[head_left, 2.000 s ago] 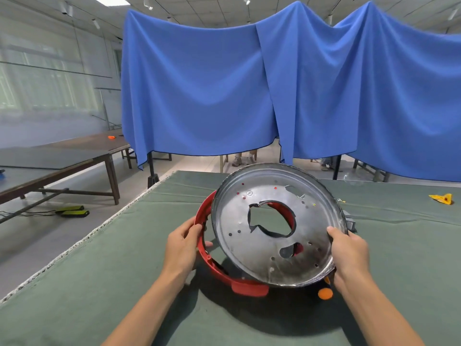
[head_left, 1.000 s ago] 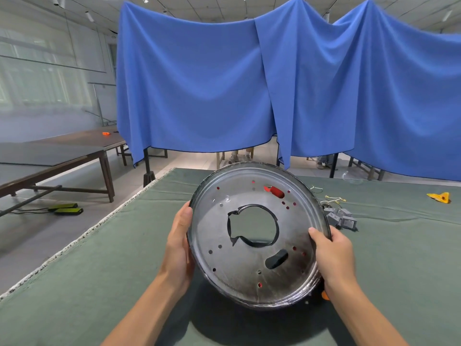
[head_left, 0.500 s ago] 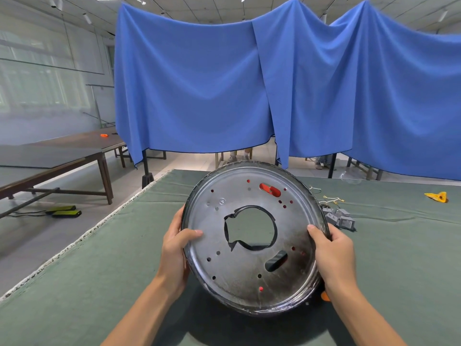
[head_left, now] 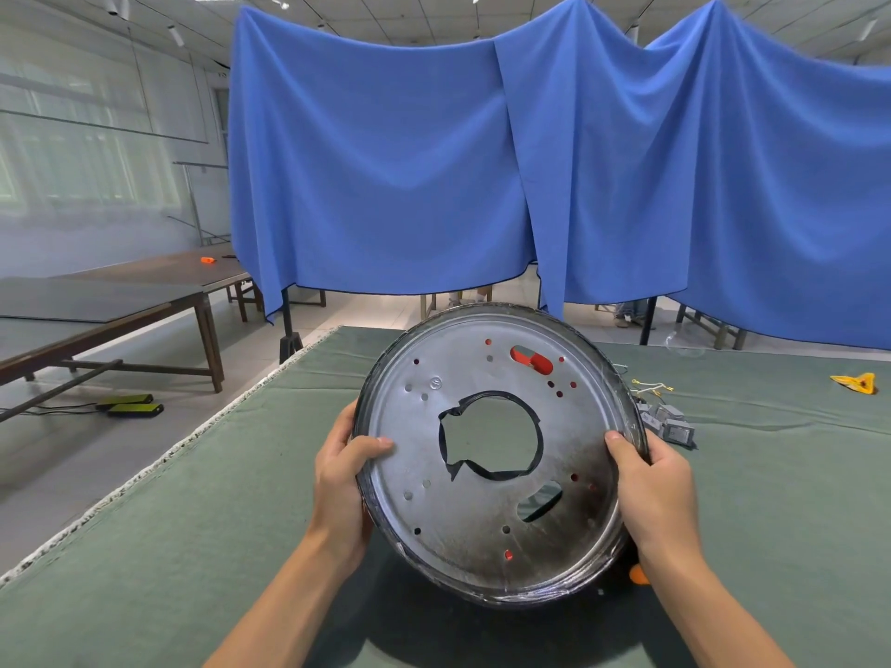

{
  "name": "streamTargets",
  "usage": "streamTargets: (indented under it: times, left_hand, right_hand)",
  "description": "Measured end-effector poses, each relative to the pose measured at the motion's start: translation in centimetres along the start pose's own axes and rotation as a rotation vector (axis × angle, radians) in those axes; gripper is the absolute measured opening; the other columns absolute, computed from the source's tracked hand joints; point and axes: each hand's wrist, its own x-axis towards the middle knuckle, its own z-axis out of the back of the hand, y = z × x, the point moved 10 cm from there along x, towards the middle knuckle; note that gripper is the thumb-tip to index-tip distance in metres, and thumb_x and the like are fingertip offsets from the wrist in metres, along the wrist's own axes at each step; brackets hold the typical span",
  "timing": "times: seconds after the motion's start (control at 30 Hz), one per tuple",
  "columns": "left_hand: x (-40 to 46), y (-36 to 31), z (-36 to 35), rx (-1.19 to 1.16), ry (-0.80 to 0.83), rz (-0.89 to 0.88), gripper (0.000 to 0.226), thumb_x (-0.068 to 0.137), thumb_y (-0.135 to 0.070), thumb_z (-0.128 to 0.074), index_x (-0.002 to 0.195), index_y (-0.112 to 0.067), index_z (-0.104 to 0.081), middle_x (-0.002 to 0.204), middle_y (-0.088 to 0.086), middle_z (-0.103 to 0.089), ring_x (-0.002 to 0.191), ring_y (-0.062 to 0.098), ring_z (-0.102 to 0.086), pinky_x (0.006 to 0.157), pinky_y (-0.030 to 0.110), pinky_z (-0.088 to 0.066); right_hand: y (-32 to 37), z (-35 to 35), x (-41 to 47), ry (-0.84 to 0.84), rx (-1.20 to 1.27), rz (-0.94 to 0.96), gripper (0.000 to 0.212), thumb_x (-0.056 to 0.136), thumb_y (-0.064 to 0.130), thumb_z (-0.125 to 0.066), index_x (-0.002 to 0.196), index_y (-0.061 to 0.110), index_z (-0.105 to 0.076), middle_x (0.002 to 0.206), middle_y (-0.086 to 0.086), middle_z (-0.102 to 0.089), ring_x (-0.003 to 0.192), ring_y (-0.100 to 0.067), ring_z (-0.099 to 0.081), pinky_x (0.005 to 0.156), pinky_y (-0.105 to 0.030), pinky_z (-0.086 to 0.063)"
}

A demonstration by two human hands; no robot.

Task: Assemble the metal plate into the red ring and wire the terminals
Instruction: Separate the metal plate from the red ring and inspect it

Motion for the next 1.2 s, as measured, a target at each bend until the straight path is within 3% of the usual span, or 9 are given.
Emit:
streamTargets:
  times: [0.2, 0.3, 0.5, 0.8, 0.97, 1.07, 1.2]
  left_hand:
    - [0.1, 0.0, 0.6, 0.019, -0.024, 0.002, 0.056, 0.054, -0.009, -0.052, 0.107, -0.018, -0.065, 0.102, 0.016, -0.066, 0.093, 0.037, -0.059, 0.088, 0.064, -0.044]
    - [0.0, -0.1, 0.5, 0.035, -0.012, -0.002, 0.052, 0.052, -0.009, -0.050, 0.100, -0.020, -0.069, 0.095, 0.014, -0.066, 0.090, 0.036, -0.056, 0.083, 0.059, -0.044]
    - [-0.1, -0.3, 0.4, 0.055, -0.020, 0.004, 0.042, 0.050, -0.007, -0.049, 0.085, -0.017, -0.071, 0.083, 0.014, -0.060, 0.080, 0.031, -0.051, 0.073, 0.048, -0.041]
    - [-0.1, -0.7, 0.4, 0.092, -0.010, 0.000, 0.047, 0.046, -0.002, -0.047, 0.080, -0.020, -0.073, 0.076, 0.003, -0.069, 0.070, 0.019, -0.064, 0.068, 0.041, -0.049]
    - [0.0, -0.8, 0.6, 0.122, -0.013, 0.011, 0.047, 0.070, 0.012, -0.047, 0.085, -0.024, -0.074, 0.087, 0.008, -0.072, 0.082, 0.029, -0.066, 0.080, 0.051, -0.051]
    - [-0.1, -1.2, 0.8, 0.114, -0.038, -0.010, 0.037, 0.084, 0.003, -0.050, 0.086, -0.024, -0.074, 0.090, 0.011, -0.073, 0.081, 0.028, -0.068, 0.080, 0.049, -0.052]
    - [0.0, -1.6, 1.3, 0.137, -0.069, -0.035, 0.034, 0.086, 0.000, -0.051, 0.082, -0.023, -0.075, 0.086, 0.011, -0.072, 0.078, 0.028, -0.068, 0.076, 0.047, -0.054]
  right_hand:
    - [0.7, 0.0, -0.3, 0.006, -0.034, 0.016, 0.023, 0.092, 0.022, -0.055, 0.073, 0.013, -0.064, 0.070, -0.007, -0.067, 0.074, -0.031, -0.061, 0.072, -0.045, -0.051]
    - [0.6, -0.2, -0.3, 0.029, -0.019, -0.014, 0.024, 0.093, 0.023, -0.054, 0.075, 0.009, -0.063, 0.074, -0.013, -0.066, 0.078, -0.035, -0.060, 0.075, -0.047, -0.051]
    - [0.1, -0.8, -0.3, 0.099, 0.051, -0.092, 0.021, 0.094, 0.024, -0.055, 0.077, 0.016, -0.065, 0.076, -0.003, -0.068, 0.074, -0.021, -0.063, 0.062, -0.033, -0.049]
    - [0.5, -0.8, -0.3, 0.086, 0.164, -0.030, 0.018, 0.091, 0.010, -0.060, 0.077, 0.019, -0.067, 0.071, 0.004, -0.070, 0.069, -0.017, -0.065, 0.062, -0.029, -0.051]
    - [0.7, -1.3, -0.5, 0.119, 0.171, -0.010, 0.019, 0.090, 0.008, -0.059, 0.079, 0.022, -0.066, 0.075, 0.003, -0.071, 0.072, -0.018, -0.066, 0.069, -0.033, -0.054]
    - [1.0, -1.3, -0.4, 0.101, 0.152, 0.031, 0.016, 0.090, 0.010, -0.060, 0.081, 0.023, -0.065, 0.075, 0.004, -0.070, 0.071, -0.017, -0.065, 0.067, -0.032, -0.052]
    - [1.1, -1.2, -0.3, 0.087, 0.142, 0.065, 0.013, 0.090, 0.013, -0.061, 0.084, 0.025, -0.064, 0.075, 0.008, -0.070, 0.069, -0.011, -0.065, 0.062, -0.029, -0.049]
